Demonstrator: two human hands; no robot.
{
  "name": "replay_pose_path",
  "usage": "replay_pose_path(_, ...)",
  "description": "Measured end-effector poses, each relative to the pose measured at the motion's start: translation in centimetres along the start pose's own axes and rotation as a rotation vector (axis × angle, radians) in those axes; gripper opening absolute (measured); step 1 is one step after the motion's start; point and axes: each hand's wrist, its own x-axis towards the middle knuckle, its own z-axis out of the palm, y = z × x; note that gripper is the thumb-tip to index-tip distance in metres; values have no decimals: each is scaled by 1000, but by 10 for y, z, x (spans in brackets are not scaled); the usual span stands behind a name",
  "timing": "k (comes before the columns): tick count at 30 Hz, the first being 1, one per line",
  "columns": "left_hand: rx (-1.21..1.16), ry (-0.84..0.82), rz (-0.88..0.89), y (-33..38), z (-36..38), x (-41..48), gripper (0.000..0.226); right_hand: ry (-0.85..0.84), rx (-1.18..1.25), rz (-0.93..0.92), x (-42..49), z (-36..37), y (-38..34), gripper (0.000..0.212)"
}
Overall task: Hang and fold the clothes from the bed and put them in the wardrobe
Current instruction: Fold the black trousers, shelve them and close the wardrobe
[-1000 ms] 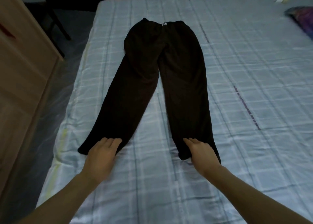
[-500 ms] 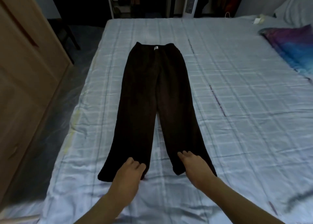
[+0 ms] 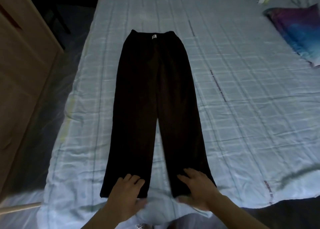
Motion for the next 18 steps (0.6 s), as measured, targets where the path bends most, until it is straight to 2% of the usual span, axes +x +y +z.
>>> replay_pose_path(2,-37,30,-41,7,-10,17,48,195,119,90,6,3,9,86)
replay_pose_path(4,-84,64,-48,18,-24,45,53,371,190,191,10,3,20,66)
replay_pose_path(6,-119,127,30,34,-37,77,40,470,237,314,11,3,28,58)
replay_pose_path(8,-97,155,136,53,-46,110,29,473,306,447,12,8,36,65)
replay_pose_path(11,-4,122,284,88,-52,160,37,425,440,579,13,21,41,76)
replay_pose_path(14,93,41,445,122,-51,196,69,473,585,610,17,32,45,52)
replay_pose_path(15,152,18,514,130,-50,203,73,514,655,599,17,36,45,45)
replay_pose_path(18,365,-41,631,136,-44,215,59,655,749,510,17,41,44,35)
